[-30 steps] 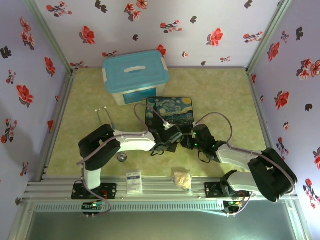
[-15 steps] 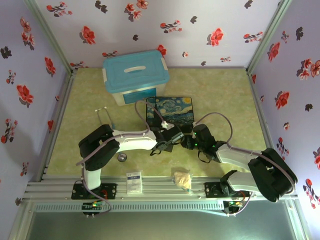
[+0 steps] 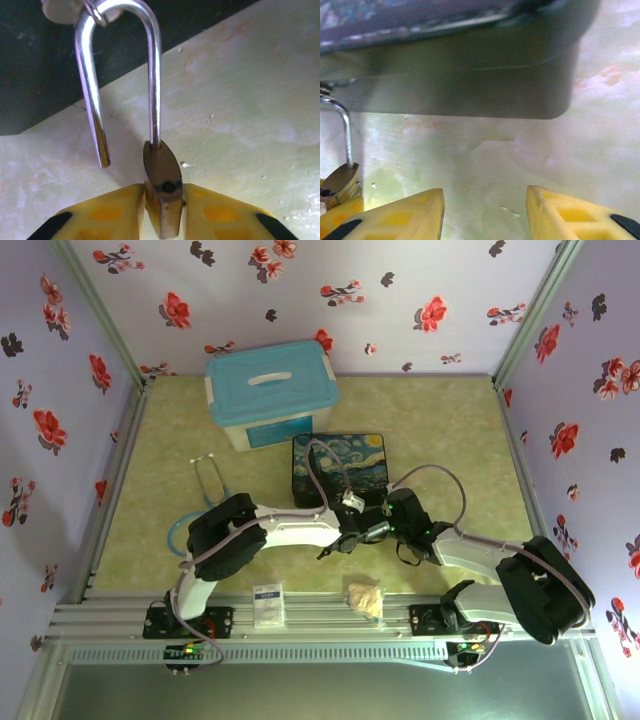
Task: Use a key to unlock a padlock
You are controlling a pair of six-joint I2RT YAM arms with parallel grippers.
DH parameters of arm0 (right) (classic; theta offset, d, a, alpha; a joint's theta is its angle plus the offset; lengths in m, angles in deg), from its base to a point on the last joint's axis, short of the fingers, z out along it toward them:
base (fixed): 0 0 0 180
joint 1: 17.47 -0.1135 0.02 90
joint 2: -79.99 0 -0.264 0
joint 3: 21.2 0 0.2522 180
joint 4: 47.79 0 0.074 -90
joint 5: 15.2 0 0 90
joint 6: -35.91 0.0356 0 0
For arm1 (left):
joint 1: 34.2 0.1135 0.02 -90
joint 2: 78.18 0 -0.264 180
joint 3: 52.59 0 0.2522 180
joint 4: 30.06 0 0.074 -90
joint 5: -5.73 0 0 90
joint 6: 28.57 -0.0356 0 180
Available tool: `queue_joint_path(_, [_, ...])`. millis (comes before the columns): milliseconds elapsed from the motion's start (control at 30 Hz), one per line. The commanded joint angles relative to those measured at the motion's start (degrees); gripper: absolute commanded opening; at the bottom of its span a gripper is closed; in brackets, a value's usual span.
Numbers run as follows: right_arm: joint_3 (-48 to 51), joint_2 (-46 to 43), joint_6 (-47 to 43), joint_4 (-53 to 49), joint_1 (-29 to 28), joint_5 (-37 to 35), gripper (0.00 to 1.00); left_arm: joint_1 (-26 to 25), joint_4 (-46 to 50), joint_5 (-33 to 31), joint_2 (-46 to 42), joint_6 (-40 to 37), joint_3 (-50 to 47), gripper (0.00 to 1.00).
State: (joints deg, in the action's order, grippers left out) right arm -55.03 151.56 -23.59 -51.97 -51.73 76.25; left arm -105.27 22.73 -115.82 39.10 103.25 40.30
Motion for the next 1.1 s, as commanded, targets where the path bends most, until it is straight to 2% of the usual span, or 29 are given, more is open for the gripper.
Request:
queue_joint_path(0, [0.64, -0.80, 1.29, -1.21, 1.54, -2.11, 0.47, -1.21, 3.09, -2.91, 0.48, -0.86, 2.00, 0.29])
queue_joint_path(233, [0.91, -1.20, 1.49, -0.59, 1.91, -1.12, 0.47, -1.73, 2.43, -2.12, -1.25, -0.58, 2.47, 0.40])
queue_joint_path(333, [2.31, -3.71, 1.36, 2.14, 1.92, 1.90, 0.49, -1.67, -1.09, -0.83, -5.63, -1.58, -0.02, 0.47])
queue_joint_path(433, [4.51, -8.62, 1.78, 3.54, 1.90, 1.71, 0.51, -0.89, -8.14, 2.44, -12.96, -4.08, -5.10, 0.51])
queue_joint_path(467, [5.51, -10.74, 2.07, 4.49, 1.88, 1.96, 0.56, -0.43, -10.53, 3.52, -15.91, -5.18, -7.11, 0.55])
queue_joint_path(533, [7.01, -14.32, 2.58, 5.91, 1.87, 3.47, 0.77, 0.81, -14.69, 6.81, -21.05, -7.19, -10.85, 0.61])
queue_joint_path(567, [7.24, -15.55, 2.40, 6.36, 1.83, 5.19, 0.83, 1.49, -16.70, 8.67, -23.88, -7.93, -12.99, 0.65])
queue_joint_path(600, [6.92, -16.17, 1.97, 5.91, 1.79, 6.75, 0.85, 2.25, -18.58, 10.23, -26.52, -7.94, -15.08, 0.72])
queue_joint_path(667, [6.12, -16.45, 1.32, 4.87, 1.53, 9.16, 0.99, 4.17, -23.57, 15.46, -31.25, -8.21, -20.11, 0.99])
queue_joint_path(733, [6.01, -16.02, 1.14, 5.67, 0.55, 10.55, 0.99, 6.33, -26.95, 18.76, -35.09, -8.24, -23.76, 1.00])
queue_joint_path(867, [6.28, -13.84, 2.16, 9.27, -3.62, 6.40, 0.97, 11.07, -26.63, 19.78, -40.62, -7.82, -26.66, 1.00])
queue_joint_path(1000, [2.91, -6.54, 3.29, 10.31, -7.70, 2.19, 0.86, 16.53, -28.48, 20.63, -42.42, -3.84, -29.14, 1.00])
queue_joint_path(1067, [0.81, -2.33, 3.17, 10.70, -9.11, 2.50, 0.80, 17.83, -30.50, 20.56, -42.69, -2.92, -30.22, 1.00])
